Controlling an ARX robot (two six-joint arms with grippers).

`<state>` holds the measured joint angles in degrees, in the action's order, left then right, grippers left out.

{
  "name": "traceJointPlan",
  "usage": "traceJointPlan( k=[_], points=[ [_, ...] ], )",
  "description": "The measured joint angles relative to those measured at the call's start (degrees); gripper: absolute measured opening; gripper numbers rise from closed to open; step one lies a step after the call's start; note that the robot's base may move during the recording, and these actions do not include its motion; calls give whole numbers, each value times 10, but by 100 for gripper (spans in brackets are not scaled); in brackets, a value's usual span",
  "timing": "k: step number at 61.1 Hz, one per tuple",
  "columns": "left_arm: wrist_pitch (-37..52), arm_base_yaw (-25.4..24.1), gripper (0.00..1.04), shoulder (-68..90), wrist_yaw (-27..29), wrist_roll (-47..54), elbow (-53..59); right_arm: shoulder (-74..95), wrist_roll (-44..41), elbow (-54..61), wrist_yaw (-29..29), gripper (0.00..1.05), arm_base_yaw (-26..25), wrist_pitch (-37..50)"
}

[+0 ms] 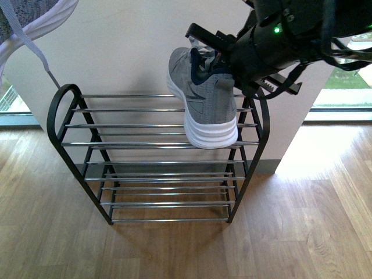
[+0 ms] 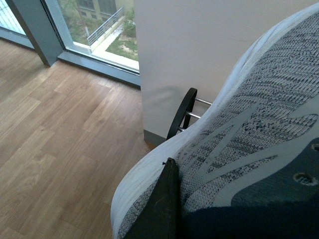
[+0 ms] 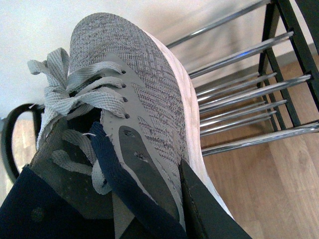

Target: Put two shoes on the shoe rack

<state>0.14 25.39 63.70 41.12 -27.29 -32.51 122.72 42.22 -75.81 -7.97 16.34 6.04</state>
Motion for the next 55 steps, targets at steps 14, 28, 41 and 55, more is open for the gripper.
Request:
traceJointPlan(
  k=[14,28,41,55],
  points=[
    [0,0,2,0,0,0,0,106,68,-101,-95,1,-24,-33],
    [0,0,2,0,0,0,0,162,69,-163,-110,1,-52,-37],
    [0,0,2,0,0,0,0,202,61,-195,-102,1,-71,-32],
    [0,0,2,0,0,0,0,228,41,-199,-100,1,-84,-20]
  ],
)
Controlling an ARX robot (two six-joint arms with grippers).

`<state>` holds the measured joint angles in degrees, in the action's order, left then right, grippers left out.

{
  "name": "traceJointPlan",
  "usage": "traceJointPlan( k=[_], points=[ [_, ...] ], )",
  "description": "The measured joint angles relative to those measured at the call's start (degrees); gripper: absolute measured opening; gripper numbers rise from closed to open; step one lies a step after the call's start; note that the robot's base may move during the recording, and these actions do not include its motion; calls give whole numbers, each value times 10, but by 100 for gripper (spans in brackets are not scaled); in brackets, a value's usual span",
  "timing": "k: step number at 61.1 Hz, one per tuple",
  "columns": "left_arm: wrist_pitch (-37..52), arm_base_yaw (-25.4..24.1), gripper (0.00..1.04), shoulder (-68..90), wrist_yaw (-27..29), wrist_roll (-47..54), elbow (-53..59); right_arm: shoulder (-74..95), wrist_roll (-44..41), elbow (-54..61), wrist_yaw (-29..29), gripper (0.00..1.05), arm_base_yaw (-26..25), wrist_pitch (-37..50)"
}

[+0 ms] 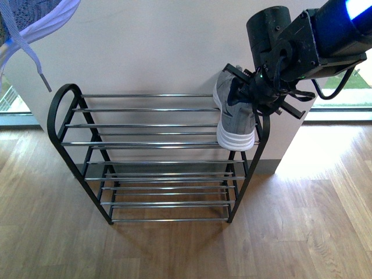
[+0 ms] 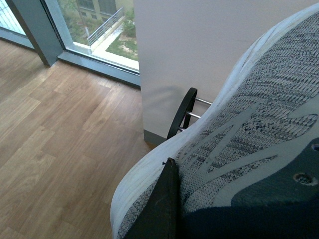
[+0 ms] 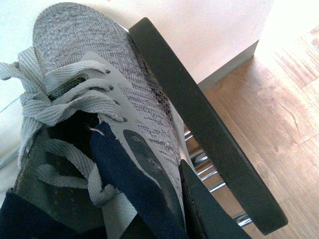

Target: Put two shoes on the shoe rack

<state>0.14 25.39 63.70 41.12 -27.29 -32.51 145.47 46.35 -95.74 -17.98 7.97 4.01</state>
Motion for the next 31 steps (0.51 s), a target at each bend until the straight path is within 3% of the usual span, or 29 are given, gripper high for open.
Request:
traceJointPlan(
  k=[15,31],
  points=[
    [0,0,2,0,0,0,0,11,-18,-3,15,3,-6,9],
    [0,0,2,0,0,0,0,-32,-36,54,48,45,-15,75]
  ],
)
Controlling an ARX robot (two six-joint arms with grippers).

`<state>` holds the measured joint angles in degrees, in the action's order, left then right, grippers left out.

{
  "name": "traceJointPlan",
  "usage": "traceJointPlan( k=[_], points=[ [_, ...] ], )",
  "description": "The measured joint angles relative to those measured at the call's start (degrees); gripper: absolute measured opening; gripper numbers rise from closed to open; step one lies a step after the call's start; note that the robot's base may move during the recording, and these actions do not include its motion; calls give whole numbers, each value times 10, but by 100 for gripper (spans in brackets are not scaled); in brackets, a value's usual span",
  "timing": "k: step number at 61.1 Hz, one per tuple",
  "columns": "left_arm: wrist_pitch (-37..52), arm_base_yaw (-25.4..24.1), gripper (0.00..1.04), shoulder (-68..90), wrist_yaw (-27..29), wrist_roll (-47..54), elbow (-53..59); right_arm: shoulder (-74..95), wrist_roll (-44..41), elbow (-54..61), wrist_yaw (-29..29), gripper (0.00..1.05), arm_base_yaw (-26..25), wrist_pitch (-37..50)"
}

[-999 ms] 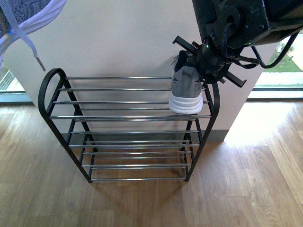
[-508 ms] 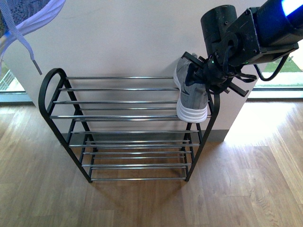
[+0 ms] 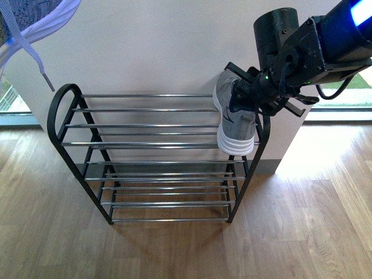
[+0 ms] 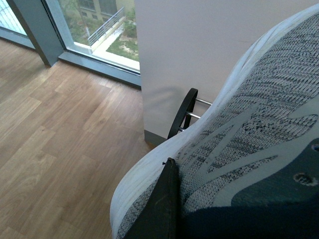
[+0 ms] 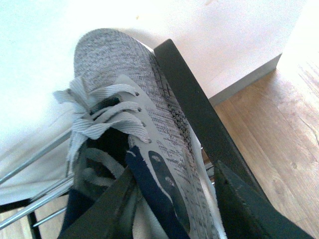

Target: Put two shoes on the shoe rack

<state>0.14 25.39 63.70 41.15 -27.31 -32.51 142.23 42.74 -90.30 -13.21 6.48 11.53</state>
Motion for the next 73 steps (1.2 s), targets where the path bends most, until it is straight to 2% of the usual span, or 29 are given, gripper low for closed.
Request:
traceJointPlan(
  k=[14,21,32,42,54,68,73],
  points=[
    [0,0,2,0,0,0,0,-113,-26,114,44,82,-18,61],
    [0,0,2,0,0,0,0,-179,-43,183,74,97,-28,93],
    [0,0,2,0,0,0,0,-304,-89,315,133,95,-48,137],
    [0,0,2,0,0,0,0,-489,-153,474,226,95,-99,142],
    [0,0,2,0,0,0,0,-628,-200,575,296,95,-156,133],
    [0,0,2,0,0,0,0,-729,-233,660,327,95,-222,158],
    [0,0,2,0,0,0,0,-735,-233,670,327,95,-232,166]
  ],
)
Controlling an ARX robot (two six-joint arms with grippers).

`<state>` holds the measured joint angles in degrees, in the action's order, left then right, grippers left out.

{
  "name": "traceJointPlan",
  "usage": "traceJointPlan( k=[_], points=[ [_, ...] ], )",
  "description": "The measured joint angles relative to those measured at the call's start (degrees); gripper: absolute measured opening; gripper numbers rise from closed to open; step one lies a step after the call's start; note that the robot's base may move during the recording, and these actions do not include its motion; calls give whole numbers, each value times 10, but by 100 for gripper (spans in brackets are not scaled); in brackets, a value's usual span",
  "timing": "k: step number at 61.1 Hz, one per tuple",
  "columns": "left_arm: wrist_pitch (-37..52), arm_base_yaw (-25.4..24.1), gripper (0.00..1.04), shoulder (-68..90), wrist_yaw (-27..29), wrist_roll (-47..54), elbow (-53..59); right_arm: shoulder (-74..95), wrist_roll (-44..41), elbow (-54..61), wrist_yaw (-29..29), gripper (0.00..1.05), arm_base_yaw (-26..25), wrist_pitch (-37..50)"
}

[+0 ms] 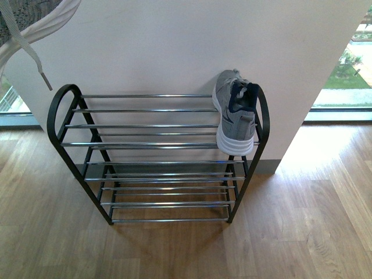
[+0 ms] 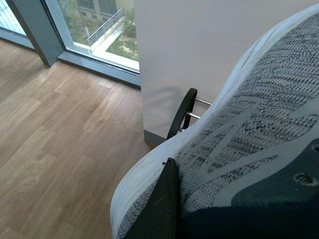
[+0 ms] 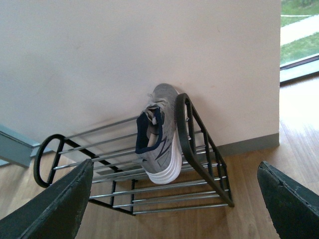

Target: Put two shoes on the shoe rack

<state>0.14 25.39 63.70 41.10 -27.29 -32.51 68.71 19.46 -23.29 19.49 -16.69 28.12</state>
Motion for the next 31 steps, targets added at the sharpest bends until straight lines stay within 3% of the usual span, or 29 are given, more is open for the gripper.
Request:
traceJointPlan(
  k=[8,13,18,31],
  points=[
    [0,0,2,0,0,0,0,0,-5,4,-1,95,-2,6],
    [0,0,2,0,1,0,0,11,-77,50,-44,82,10,155],
    [0,0,2,0,0,0,0,0,-132,89,-60,70,26,236],
    [0,0,2,0,0,0,0,-76,-178,140,-95,39,62,232]
  ],
)
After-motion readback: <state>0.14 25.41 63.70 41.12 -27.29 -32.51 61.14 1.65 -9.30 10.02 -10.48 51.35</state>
